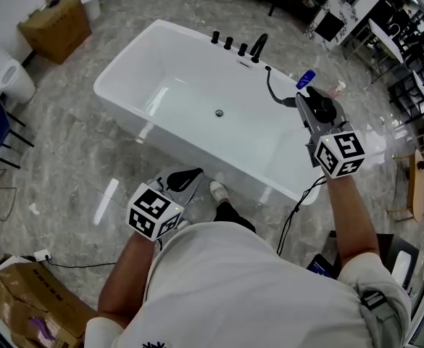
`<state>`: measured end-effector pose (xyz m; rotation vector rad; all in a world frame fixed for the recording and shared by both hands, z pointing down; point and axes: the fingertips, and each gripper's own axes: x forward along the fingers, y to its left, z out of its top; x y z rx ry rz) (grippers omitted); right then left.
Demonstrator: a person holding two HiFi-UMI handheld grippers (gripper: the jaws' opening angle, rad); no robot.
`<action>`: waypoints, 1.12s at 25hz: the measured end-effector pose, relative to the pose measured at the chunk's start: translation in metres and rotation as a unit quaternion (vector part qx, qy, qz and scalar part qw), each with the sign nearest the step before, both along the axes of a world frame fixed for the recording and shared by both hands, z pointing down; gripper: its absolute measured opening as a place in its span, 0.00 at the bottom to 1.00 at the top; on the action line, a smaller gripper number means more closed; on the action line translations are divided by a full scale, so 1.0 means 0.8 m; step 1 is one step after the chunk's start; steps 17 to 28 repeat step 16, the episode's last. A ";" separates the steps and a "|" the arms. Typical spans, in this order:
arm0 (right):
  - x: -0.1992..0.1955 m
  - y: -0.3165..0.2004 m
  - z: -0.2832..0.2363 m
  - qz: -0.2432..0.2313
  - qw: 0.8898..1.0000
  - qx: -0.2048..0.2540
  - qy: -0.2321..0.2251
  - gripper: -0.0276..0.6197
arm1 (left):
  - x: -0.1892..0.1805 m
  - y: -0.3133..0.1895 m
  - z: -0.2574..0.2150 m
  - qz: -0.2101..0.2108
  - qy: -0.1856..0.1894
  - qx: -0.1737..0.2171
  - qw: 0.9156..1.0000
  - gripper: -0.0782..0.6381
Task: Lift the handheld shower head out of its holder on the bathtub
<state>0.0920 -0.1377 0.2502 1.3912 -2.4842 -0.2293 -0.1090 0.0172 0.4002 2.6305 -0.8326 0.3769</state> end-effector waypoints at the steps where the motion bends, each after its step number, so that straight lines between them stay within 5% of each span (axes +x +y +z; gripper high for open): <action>1: -0.001 0.000 0.000 -0.001 1.000 0.000 0.000 0.24 | 0.000 0.000 0.001 0.000 0.000 0.000 1.000 0.12; 28: 0.001 -0.014 -0.015 -0.010 1.000 0.014 0.004 0.24 | 0.000 -0.022 0.003 -0.007 0.004 0.009 1.000 0.12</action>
